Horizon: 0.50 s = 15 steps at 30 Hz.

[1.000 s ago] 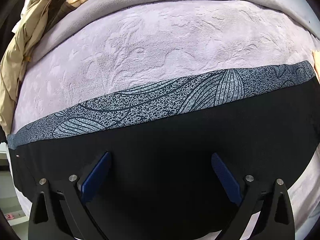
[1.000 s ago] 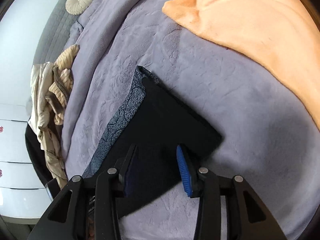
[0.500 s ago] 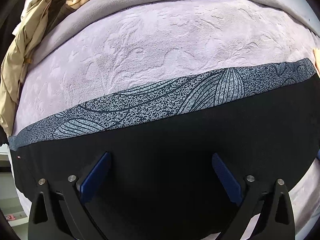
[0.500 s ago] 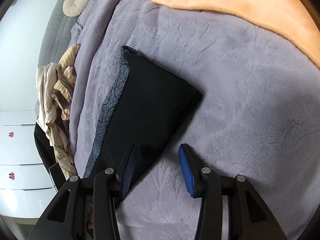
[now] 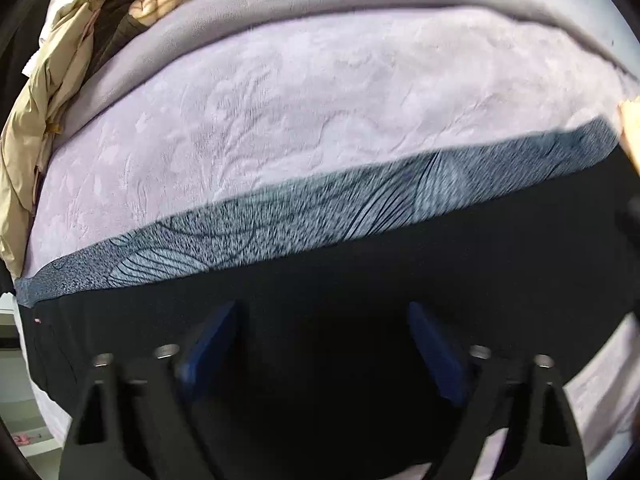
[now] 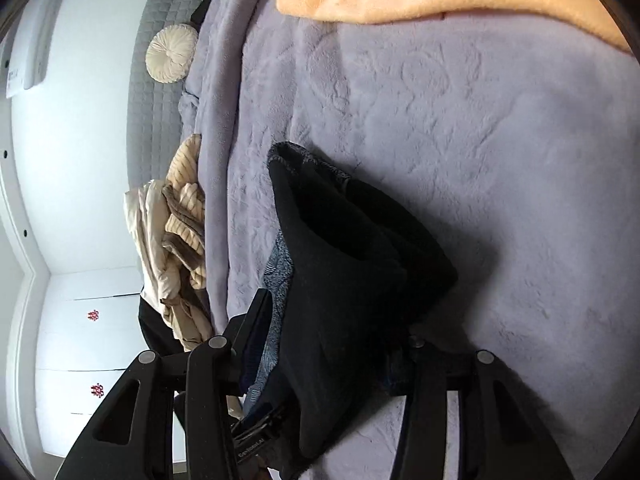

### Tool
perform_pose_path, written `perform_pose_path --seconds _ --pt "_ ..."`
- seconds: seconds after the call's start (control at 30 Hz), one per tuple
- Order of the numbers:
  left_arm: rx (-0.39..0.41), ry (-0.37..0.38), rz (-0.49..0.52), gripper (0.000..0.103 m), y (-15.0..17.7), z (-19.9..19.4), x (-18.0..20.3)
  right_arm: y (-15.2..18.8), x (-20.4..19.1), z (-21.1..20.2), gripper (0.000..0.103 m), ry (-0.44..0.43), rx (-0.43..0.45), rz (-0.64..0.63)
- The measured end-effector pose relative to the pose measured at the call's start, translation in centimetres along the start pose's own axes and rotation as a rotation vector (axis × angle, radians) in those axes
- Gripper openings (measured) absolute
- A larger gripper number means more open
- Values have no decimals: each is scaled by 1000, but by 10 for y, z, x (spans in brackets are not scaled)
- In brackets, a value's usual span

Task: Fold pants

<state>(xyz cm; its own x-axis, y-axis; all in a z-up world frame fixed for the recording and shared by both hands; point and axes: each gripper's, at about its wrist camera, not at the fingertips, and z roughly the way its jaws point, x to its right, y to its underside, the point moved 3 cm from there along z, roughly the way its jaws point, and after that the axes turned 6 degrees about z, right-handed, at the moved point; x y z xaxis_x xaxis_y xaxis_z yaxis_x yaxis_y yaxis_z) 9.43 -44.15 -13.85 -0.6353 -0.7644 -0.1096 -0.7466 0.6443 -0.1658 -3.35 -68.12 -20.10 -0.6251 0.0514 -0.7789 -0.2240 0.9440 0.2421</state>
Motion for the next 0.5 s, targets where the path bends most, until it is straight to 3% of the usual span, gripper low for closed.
perform_pose_path --seconds 0.1,0.17,0.23,0.3,0.4,0.47,0.5 --pt "97 -5 11 81 -21 -19 10 -1 5 5 42 25 -18 -13" --pt "130 -12 -7 81 -36 -20 16 -3 5 4 26 22 -28 -16" --pt "132 -20 -57 81 -53 -6 22 -3 3 1 19 -3 -36 -33" --pt "66 -36 -66 81 -63 31 33 -1 1 0 17 -22 -42 -52" --pt "120 -120 5 88 -66 40 45 -1 -5 -1 15 -31 -47 -72" --pt "119 -98 17 88 -66 30 41 0 -13 -3 15 -31 -45 -98" --pt "117 -46 -8 88 -63 18 34 1 -16 -4 15 -33 -44 -109"
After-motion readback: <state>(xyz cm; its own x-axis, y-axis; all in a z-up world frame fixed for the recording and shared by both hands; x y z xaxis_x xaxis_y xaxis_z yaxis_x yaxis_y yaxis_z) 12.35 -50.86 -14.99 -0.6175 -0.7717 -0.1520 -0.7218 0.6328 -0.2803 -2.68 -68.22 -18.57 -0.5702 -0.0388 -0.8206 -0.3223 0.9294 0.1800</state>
